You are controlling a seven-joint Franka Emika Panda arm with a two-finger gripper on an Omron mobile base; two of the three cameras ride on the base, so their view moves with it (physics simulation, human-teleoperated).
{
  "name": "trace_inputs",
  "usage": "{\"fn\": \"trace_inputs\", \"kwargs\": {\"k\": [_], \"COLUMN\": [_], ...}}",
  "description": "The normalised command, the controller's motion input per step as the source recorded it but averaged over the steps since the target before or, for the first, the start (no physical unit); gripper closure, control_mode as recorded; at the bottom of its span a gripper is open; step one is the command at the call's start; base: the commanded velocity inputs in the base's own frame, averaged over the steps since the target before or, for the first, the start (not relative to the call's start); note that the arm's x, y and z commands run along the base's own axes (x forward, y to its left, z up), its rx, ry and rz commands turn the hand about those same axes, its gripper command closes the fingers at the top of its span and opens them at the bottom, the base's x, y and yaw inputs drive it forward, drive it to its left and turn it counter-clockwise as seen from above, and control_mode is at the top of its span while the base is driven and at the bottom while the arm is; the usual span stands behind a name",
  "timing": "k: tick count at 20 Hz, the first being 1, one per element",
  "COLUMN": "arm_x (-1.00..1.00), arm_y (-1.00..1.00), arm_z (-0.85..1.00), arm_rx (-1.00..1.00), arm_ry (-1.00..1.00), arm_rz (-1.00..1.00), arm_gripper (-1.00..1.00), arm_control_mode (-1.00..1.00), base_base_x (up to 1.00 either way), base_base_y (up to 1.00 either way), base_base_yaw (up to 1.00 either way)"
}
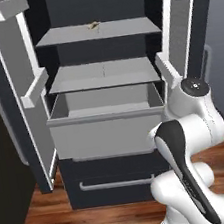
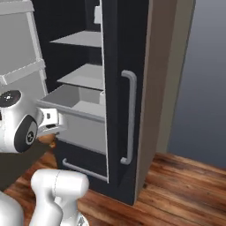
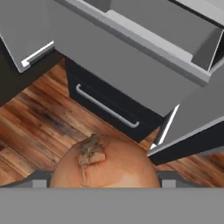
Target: Place the onion and cucumber inside the fridge drawer. Close the drawer after placing the vegetables.
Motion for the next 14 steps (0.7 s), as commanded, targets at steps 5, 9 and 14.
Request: {"fn": "trace_inputs", "kwargs": {"k": [5, 9, 14], "arm_x": [0.00, 0.00, 0.00], "arm_y": [0.00, 0.00, 0.00], "arm_z": [0.00, 0.00, 0.00], "arm_rx": [0.00, 0.00, 0.00], "arm_ry": [0.00, 0.00, 0.00], "arm_rz": [0.00, 0.00, 0.00], "arm_gripper": [1.00, 1.00, 1.00], "arm_control_mode": [1.00, 1.00, 1.00], "base_base_x": [0.56, 0.56, 0.43], "base_base_y": [0.34, 0.64, 0.68], "base_base_yaw": [-0.38, -0.24, -0.14]}}
